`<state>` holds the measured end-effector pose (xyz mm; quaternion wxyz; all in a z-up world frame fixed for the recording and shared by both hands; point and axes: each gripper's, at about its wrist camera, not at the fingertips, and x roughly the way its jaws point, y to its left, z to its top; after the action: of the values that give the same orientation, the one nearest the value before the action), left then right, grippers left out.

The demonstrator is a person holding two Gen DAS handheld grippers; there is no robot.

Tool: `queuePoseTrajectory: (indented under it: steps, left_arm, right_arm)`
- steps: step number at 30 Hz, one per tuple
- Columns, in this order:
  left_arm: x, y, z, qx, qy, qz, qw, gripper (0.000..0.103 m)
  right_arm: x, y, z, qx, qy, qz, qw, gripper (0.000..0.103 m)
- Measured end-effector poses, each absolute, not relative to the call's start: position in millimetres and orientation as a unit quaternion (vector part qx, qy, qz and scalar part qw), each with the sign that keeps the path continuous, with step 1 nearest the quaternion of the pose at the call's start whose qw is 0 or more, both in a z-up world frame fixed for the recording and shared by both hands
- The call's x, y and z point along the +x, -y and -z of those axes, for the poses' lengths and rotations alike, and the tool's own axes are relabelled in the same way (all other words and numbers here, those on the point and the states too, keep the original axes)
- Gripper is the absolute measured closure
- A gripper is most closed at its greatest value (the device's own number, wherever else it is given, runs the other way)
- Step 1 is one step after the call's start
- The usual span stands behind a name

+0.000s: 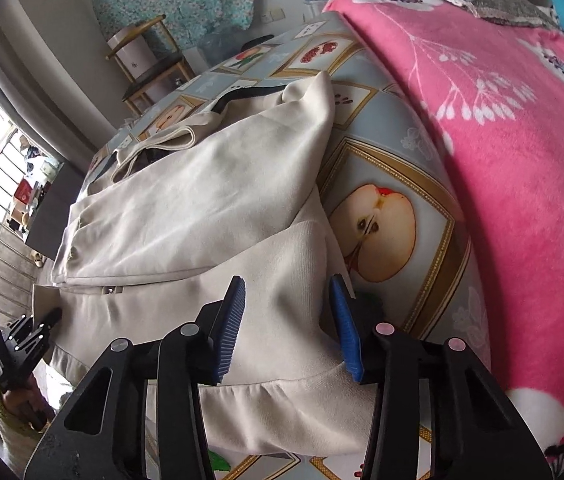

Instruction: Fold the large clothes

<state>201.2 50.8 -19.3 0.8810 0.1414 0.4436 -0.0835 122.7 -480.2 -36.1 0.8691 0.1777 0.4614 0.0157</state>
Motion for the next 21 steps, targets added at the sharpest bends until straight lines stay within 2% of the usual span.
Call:
queuePoseTrajectory:
  steps: [21]
  left_arm:
    - [201,-50,20,0.148,-0.441,0.085,0.881,0.082]
  right_arm:
    - [122,483,37,0.209,-0.455,-0.085,0.862,0.064]
